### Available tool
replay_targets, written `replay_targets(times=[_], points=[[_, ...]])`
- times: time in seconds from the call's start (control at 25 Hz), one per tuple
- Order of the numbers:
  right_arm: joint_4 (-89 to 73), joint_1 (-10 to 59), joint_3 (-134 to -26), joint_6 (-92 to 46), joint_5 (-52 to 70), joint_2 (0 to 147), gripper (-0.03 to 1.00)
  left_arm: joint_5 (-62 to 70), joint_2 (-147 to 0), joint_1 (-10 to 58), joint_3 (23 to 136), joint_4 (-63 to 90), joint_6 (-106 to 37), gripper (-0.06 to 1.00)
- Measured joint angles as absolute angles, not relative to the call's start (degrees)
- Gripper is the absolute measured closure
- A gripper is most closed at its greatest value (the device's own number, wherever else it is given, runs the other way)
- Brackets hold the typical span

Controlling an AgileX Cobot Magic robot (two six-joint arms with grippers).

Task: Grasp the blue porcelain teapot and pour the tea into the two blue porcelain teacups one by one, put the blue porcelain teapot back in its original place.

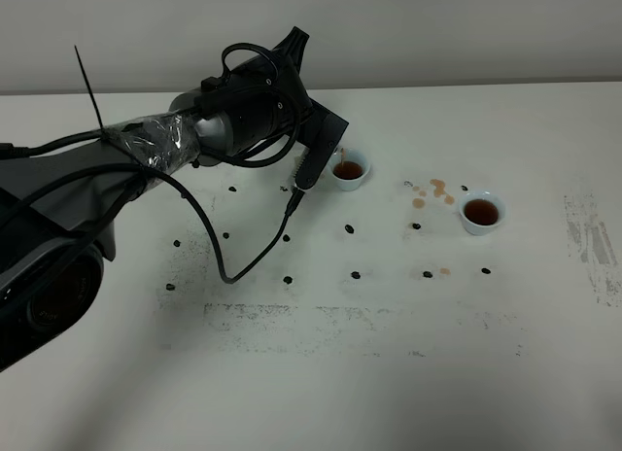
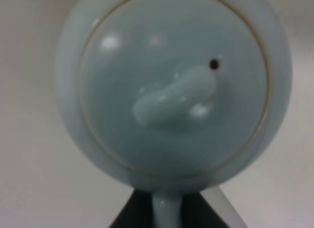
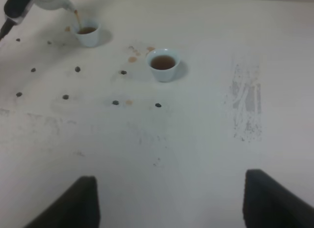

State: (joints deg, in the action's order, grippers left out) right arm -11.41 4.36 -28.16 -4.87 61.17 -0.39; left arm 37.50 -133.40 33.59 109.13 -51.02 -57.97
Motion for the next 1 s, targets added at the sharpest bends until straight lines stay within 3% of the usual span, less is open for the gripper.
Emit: replay_targets(times=[1.0], points=[[-11.41,4.36,-28.16,-4.82,61.17,-0.39,0.38,37.39,-133.4,33.59,109.13,-51.04,-57.96,0.9]])
